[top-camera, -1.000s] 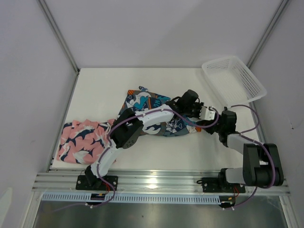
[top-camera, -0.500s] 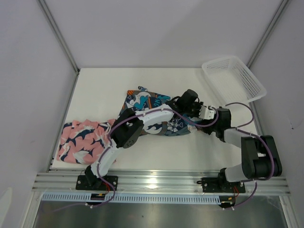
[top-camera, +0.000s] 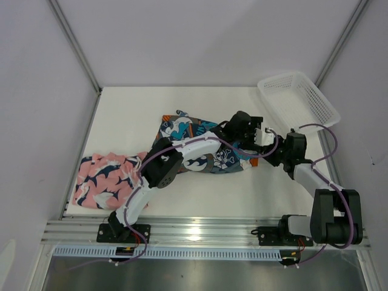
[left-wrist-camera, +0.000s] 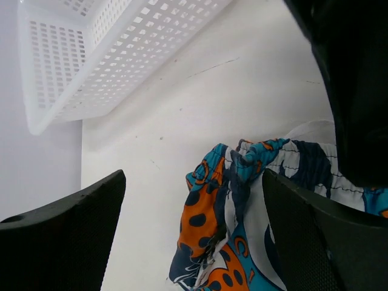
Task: Fold and stack the shorts
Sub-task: Fold the shorts
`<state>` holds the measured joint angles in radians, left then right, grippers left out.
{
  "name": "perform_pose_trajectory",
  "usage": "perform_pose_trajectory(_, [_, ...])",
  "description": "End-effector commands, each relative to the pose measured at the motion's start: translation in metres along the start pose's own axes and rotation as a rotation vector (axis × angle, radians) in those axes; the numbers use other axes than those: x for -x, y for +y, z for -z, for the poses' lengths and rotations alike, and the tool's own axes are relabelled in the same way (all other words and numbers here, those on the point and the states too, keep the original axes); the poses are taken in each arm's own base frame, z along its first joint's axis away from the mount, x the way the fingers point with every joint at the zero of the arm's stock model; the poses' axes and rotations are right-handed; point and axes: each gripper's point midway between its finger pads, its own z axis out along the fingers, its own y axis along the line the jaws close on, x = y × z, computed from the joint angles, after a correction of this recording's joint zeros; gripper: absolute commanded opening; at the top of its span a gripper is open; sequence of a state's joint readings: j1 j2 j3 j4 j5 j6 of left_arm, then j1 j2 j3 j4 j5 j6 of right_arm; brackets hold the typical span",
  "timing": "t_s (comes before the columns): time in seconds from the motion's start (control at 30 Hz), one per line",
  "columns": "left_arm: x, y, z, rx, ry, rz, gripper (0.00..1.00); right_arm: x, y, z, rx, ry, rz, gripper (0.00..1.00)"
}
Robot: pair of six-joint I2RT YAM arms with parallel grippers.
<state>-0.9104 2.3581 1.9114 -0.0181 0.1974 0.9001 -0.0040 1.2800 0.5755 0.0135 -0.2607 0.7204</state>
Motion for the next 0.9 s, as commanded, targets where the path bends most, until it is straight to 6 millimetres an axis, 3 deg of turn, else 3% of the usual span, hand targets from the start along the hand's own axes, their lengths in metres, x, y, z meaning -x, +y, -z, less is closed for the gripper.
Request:
perform_pose_trajectory(0.0, [0.039, 0.047, 0.024, 0.126, -0.080, 0.030, 0.97, 0.014, 0.003, -0.003, 0.050, -0.023, 0.003, 0.47])
perform_pose_trajectory(0.07, [0.052, 0.065, 0.040, 0.158, -0.122, 0.074, 0.99, 0.013, 0.001, -0.006, 0.059, -0.009, -0.013, 0.47])
perform_pose_trajectory(0.1, [0.048, 0.060, 0.043, 0.147, -0.120, 0.089, 0.99, 0.012, -0.001, -0.007, 0.063, -0.003, -0.019, 0.47])
perform_pose_trajectory(0.2, [0.059, 0.073, 0.064, 0.185, -0.155, 0.115, 0.99, 0.013, -0.003, -0.011, 0.075, 0.004, -0.037, 0.47])
perform_pose_trajectory(0.4, [0.052, 0.074, 0.082, 0.187, -0.106, 0.175, 0.91, 0.018, 0.001, -0.009, 0.082, -0.010, -0.043, 0.48])
perform_pose_trajectory(0.43, [0.047, 0.070, 0.084, 0.178, -0.102, 0.212, 0.83, 0.018, 0.000, -0.011, 0.077, 0.000, -0.047, 0.49])
perform_pose_trajectory(0.5, [0.057, 0.071, 0.095, 0.170, -0.129, 0.237, 0.75, 0.016, 0.001, -0.014, 0.082, 0.022, -0.056, 0.50])
perform_pose_trajectory(0.57, [0.052, 0.058, 0.098, 0.140, -0.113, 0.280, 0.49, 0.015, -0.001, -0.020, 0.076, 0.035, -0.067, 0.59])
perform_pose_trajectory(0.6, [0.054, 0.057, 0.101, 0.134, -0.111, 0.298, 0.40, 0.015, -0.001, -0.021, 0.076, 0.038, -0.075, 0.59])
perform_pose_trajectory(0.63, [0.049, 0.048, 0.101, 0.102, -0.078, 0.350, 0.22, 0.018, 0.000, -0.023, 0.079, 0.033, -0.076, 0.59])
perform_pose_trajectory(0.7, [0.043, 0.040, 0.098, 0.076, -0.043, 0.403, 0.00, 0.017, -0.003, -0.028, 0.063, 0.043, -0.082, 0.55])
perform_pose_trajectory(0.87, [0.030, 0.006, 0.090, -0.038, 0.025, 0.556, 0.00, 0.025, -0.002, -0.038, 0.034, 0.028, -0.068, 0.40])
